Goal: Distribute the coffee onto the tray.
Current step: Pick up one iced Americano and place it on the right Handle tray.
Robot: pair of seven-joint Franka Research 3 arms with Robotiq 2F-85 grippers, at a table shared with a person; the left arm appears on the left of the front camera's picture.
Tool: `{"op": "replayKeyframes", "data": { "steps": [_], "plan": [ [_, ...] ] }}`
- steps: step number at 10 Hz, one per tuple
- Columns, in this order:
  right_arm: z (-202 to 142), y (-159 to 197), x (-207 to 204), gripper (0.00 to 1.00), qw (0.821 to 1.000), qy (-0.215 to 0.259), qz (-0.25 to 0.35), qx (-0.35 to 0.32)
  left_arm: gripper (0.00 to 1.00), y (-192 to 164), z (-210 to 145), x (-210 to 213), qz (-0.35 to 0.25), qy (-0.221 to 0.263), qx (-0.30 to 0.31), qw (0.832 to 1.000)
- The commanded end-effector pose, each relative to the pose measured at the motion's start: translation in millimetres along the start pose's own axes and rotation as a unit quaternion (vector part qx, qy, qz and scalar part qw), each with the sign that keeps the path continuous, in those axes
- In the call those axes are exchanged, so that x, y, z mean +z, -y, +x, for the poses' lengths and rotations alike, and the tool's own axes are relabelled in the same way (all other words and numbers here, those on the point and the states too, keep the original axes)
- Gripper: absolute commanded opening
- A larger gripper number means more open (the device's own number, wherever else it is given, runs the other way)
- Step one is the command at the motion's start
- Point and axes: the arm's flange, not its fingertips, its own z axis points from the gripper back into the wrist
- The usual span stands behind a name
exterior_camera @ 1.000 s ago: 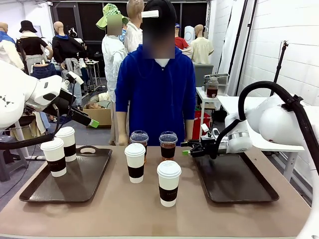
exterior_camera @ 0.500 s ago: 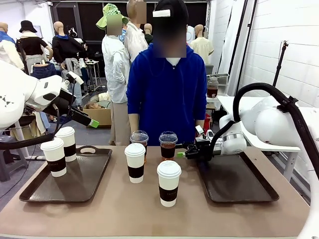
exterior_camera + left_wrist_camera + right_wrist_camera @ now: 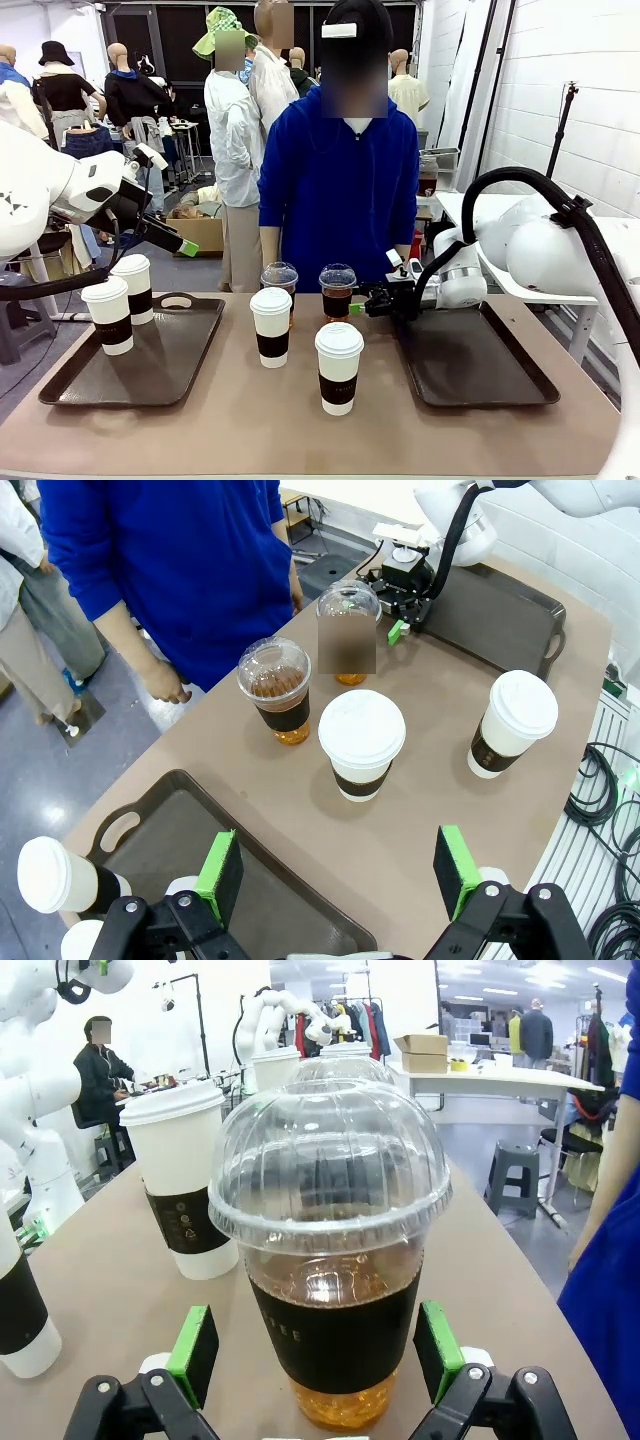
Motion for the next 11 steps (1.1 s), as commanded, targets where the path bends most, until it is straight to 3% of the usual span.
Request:
{"op": "replayKeyframes", "data": {
  "steps": [1,6,11],
  "plan": [
    [-1,6,-10,1.0,1.0,0.005,0.003,0.008,1.0,-1,-1,0,-0.002,0.002,0.002,1.0],
    [-3,10,-30,1.0,1.0,-0.007,0.029,-0.002,1.0,-1,-1,0,-0.002,0.002,0.002,1.0],
    [-6,18,-49,1.0,1.0,-0.007,0.018,-0.011,1.0,-1,-1,0,-0.002,0.002,0.002,1.0]
  ]
}}
